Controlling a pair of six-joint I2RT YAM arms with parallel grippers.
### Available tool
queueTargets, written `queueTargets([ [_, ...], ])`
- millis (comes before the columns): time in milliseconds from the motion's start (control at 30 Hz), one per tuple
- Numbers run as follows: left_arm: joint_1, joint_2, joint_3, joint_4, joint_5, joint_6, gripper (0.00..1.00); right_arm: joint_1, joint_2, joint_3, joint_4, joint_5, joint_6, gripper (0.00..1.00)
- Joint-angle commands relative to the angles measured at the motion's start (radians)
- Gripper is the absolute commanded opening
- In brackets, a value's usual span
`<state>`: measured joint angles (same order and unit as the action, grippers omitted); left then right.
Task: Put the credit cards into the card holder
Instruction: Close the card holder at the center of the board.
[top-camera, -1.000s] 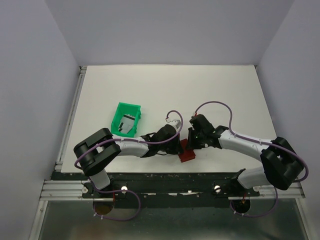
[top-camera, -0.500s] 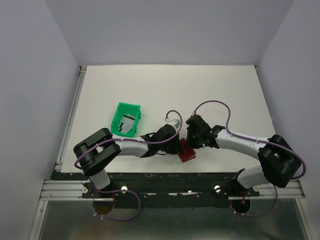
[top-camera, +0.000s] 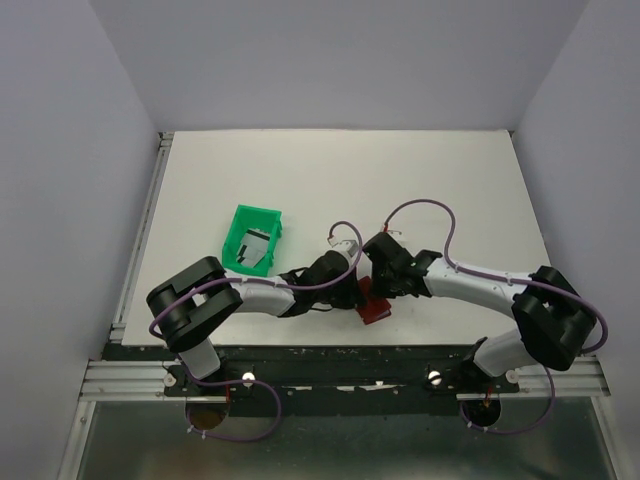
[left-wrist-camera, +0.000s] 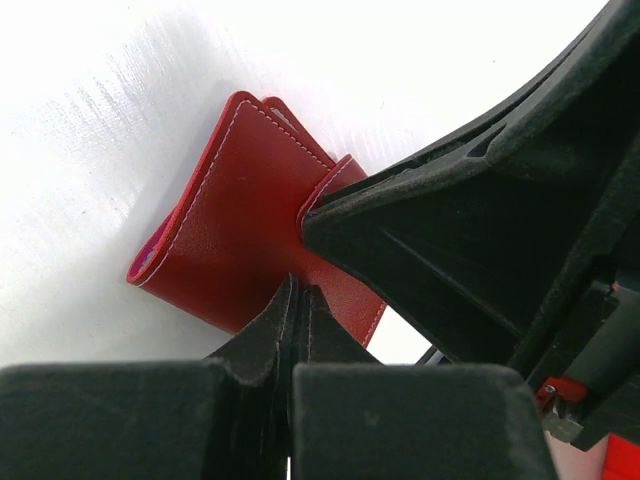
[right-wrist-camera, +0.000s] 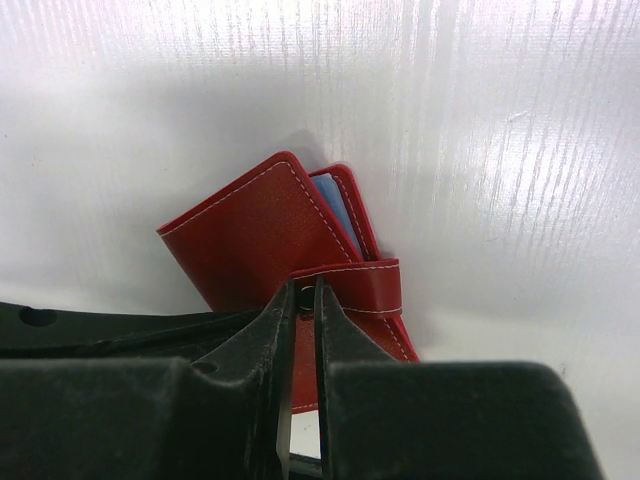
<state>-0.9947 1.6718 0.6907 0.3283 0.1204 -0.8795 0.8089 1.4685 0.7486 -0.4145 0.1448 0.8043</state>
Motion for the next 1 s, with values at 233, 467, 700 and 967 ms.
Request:
queueTargets([
  [233, -0.015, 0.039, -0.056, 0.017, 0.025, -0.018, 0.0, 0.05, 0.171, -0.068, -0.201, 0.01, 0.044, 0.11],
  [467, -0.015, 0.042, -0.056, 0.025, 0.028, -0.016, 0.0, 0.085, 0.205, -0.066, -0.213, -0.008, 0.073, 0.0],
  [700, -0.013, 0.054, -0.075, 0.066, 0.03, -0.033, 0.0, 0.108, 0.249, -0.095, -0.181, -0.056, 0.099, 0.0],
  [967, -0.013, 0.052, -0.095, 0.097, 0.025, -0.045, 0.0, 0.128, 0.341, -0.144, -0.05, -0.116, 0.128, 0.0],
])
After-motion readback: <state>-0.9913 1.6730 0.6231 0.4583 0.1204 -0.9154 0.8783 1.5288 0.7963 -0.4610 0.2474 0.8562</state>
